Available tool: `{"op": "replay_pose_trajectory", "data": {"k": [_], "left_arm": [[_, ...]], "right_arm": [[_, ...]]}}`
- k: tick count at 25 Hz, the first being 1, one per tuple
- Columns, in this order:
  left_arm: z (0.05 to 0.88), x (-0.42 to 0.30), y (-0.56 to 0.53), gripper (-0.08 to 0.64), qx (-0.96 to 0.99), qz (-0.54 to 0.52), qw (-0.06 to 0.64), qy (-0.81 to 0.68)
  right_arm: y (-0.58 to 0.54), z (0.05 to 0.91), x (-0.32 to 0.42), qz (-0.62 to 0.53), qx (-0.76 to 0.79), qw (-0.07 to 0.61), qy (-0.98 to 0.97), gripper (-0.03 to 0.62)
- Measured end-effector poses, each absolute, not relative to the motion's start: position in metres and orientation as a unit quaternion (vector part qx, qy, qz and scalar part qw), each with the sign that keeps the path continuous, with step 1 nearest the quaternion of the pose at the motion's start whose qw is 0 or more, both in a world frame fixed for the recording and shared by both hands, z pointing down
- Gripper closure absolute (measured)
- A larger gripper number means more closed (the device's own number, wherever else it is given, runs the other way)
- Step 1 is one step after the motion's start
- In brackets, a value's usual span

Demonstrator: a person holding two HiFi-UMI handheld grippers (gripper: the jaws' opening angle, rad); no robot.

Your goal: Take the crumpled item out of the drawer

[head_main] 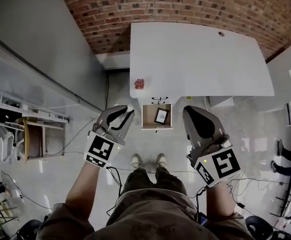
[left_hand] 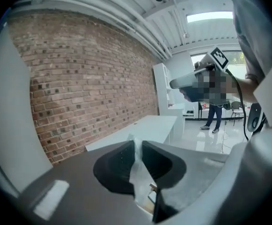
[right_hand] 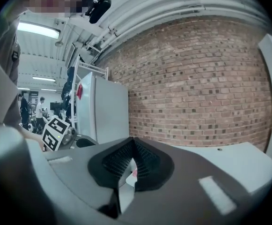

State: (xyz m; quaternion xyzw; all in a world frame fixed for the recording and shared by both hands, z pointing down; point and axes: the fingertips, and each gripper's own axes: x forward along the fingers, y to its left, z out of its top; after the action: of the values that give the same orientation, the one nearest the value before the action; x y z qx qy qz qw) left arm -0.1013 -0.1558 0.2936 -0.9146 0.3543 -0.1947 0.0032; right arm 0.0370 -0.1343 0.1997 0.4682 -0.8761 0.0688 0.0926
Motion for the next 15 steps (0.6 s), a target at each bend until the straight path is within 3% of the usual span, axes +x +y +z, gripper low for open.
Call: {"op": "replay_pose_trajectory", "data": {"k": [10, 15], "left_arm": [[0.156, -0.125, -0.099, 0.508, -0.909, -0.098, 0.103, 0.392], [0.126, -0.134, -0.068, 0.506, -0.901, -0.071, 0.102, 0.416]], "right_arm": [[-0.073, 0.122, 0.029, 0.006, 0.478, 0.060, -0.876, 0.565], [-0.049, 0.099, 0.021, -0.011, 0.469, 0.046, -0.882, 0.565]]}}
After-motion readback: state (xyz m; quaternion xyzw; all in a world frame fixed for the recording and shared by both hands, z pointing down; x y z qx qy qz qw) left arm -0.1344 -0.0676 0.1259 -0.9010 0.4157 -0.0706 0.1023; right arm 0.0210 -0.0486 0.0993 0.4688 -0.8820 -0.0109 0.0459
